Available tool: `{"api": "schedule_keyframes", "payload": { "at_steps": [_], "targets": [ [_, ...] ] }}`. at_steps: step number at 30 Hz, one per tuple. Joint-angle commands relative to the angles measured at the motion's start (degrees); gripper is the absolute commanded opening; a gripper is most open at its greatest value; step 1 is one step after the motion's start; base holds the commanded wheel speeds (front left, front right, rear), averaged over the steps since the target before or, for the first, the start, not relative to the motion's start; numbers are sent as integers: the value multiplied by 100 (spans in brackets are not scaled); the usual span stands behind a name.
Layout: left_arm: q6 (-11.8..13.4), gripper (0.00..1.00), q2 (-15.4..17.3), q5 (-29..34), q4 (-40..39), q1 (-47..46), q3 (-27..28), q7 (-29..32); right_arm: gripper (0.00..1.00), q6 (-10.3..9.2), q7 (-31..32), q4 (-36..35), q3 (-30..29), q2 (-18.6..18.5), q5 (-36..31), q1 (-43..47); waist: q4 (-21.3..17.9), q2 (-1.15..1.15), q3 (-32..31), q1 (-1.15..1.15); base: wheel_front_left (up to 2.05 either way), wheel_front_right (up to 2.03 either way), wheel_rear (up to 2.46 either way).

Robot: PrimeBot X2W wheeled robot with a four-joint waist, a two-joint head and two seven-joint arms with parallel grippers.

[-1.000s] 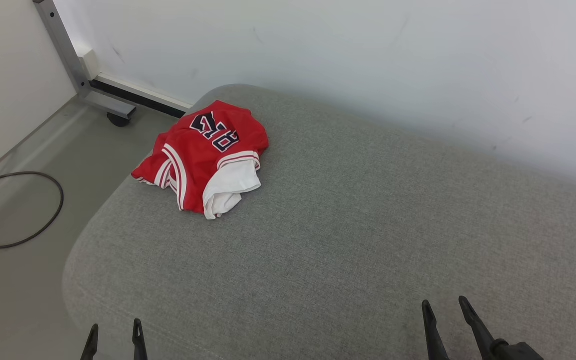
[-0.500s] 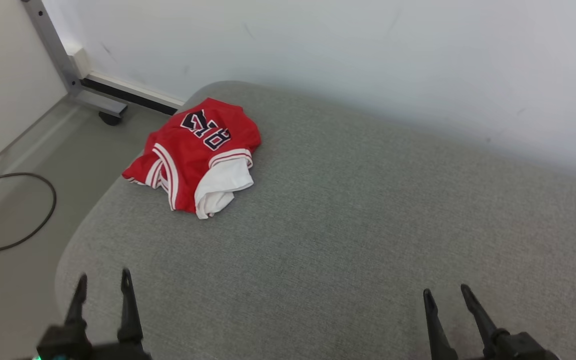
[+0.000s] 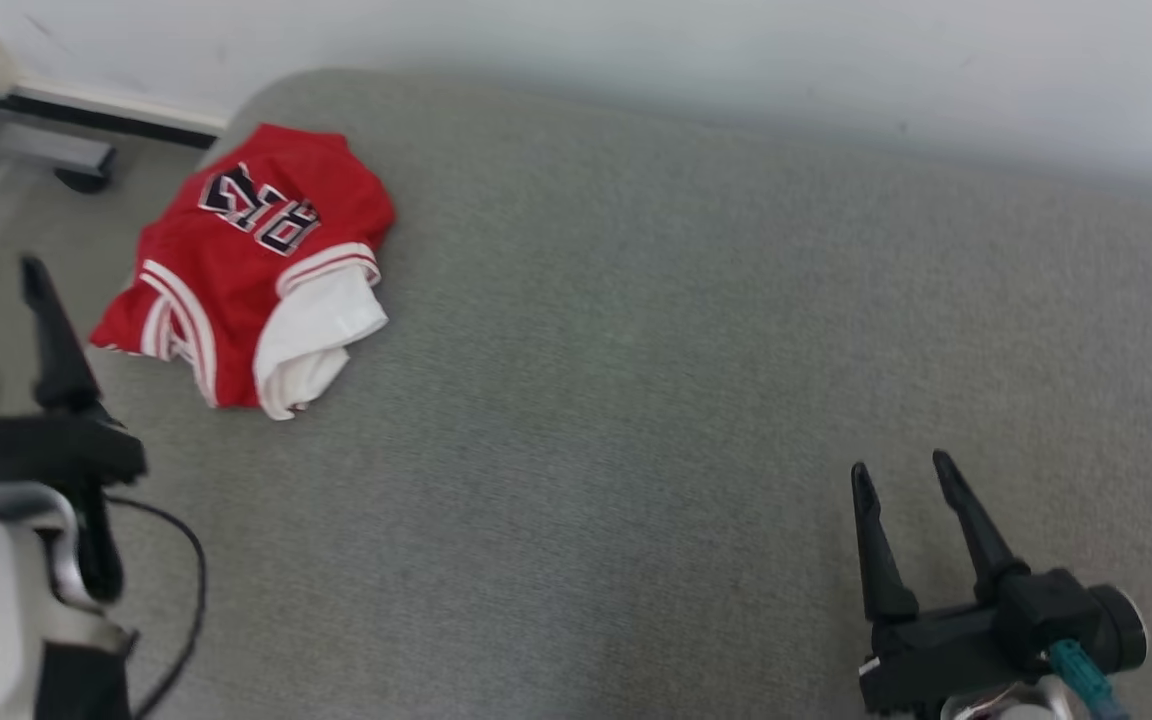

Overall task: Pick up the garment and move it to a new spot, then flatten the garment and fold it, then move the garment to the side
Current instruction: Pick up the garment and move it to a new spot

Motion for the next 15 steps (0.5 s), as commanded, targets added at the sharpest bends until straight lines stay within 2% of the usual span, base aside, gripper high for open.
{"api": "schedule_keyframes", "payload": {
  "at_steps": [1, 5, 11, 15],
  "targets": [
    [-43, 100, 77, -32, 138, -192, 31, -18, 100, -14, 0, -42, -15, 1, -33, -111, -616, -1, 707, -1, 0, 0, 0],
    [-119, 100, 400, -261, 810, -865, 97, 9, 100, -14, 0, -172, -32, 1, -96, -375, -894, -1, 1117, -1, 0, 0, 0],
    [-171, 100, 977, -561, 1939, -1766, 50, 378, 100, -14, 0, -488, 11, 3, -106, -694, -1253, -1, 1588, -1, 0, 0, 0],
    [-175, 100, 1190, -809, 2563, -2178, -46, 753, 100, -14, 0, -703, 53, 3, -104, -804, -1427, -1, 1766, -1, 0, 0, 0]
  ]
}}
